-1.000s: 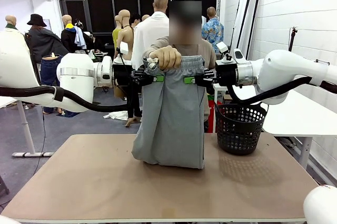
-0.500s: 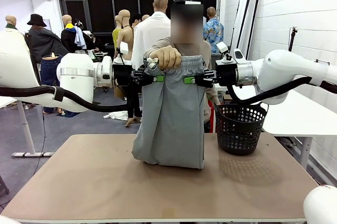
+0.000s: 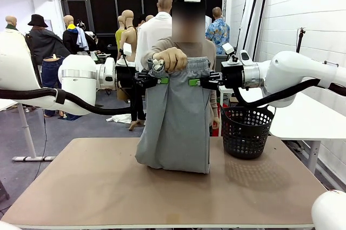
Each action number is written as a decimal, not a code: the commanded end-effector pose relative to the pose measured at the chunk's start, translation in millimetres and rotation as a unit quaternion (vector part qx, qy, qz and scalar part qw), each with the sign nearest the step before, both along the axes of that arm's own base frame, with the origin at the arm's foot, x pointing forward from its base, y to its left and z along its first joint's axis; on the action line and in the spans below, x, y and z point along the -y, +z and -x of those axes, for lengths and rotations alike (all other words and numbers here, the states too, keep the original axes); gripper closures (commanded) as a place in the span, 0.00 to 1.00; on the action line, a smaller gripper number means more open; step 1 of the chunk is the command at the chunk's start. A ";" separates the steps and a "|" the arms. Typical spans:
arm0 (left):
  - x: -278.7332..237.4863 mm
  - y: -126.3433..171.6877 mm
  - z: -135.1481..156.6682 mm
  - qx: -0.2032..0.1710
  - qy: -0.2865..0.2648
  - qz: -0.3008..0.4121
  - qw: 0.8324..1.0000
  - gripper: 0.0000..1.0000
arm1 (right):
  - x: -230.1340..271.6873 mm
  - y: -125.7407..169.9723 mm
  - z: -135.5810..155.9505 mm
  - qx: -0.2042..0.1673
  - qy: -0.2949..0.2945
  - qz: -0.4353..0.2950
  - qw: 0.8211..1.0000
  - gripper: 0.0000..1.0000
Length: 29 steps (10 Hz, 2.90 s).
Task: Fold the training pants.
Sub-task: Release the ends of the Training pants and then grab the overlapped ends.
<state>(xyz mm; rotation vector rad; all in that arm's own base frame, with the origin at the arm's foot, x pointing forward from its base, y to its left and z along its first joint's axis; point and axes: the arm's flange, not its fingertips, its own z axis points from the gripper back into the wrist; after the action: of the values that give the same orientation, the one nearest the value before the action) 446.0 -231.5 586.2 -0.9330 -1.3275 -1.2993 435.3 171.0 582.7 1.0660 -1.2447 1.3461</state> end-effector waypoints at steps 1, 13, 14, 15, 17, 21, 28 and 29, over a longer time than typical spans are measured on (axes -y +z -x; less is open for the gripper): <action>0.0 0.0 0.0 0.000 0.000 0.000 1.000 1.00 | -1.2 3.0 2.3 -0.001 0.003 -0.003 1.000 1.00; -31.5 -3.5 7.0 -0.024 0.031 0.005 0.999 0.00 | 27.9 3.2 2.3 -0.032 -0.036 0.027 0.998 0.00; -37.8 -3.6 11.7 -0.026 0.039 0.003 0.999 0.00 | 34.1 2.8 4.0 -0.034 -0.042 0.031 0.998 0.00; -43.7 -4.1 14.8 -0.027 0.046 0.004 0.999 0.00 | 39.4 2.5 4.8 -0.034 -0.047 0.036 0.998 0.00; -53.7 -5.6 22.5 -0.036 0.055 -0.002 0.998 0.00 | 51.1 2.7 8.0 -0.039 -0.060 0.065 0.995 0.00; -69.8 -8.1 23.0 -0.050 0.062 -0.017 0.997 0.00 | 60.3 7.2 3.4 -0.041 -0.073 0.104 0.991 0.00; -78.3 -4.6 23.0 -0.028 0.071 0.009 0.997 0.00 | 55.6 4.6 11.8 -0.057 -0.086 0.027 0.994 0.00; -78.2 -4.9 23.0 -0.029 0.069 0.010 0.997 0.00 | 52.8 3.4 11.0 -0.060 -0.081 0.021 0.995 0.00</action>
<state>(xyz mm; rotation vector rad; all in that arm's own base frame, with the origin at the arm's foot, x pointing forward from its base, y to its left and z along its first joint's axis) 426.5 -154.4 583.8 -0.8498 -1.3105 -1.1525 425.7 108.7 590.3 0.9519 -1.1505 1.1729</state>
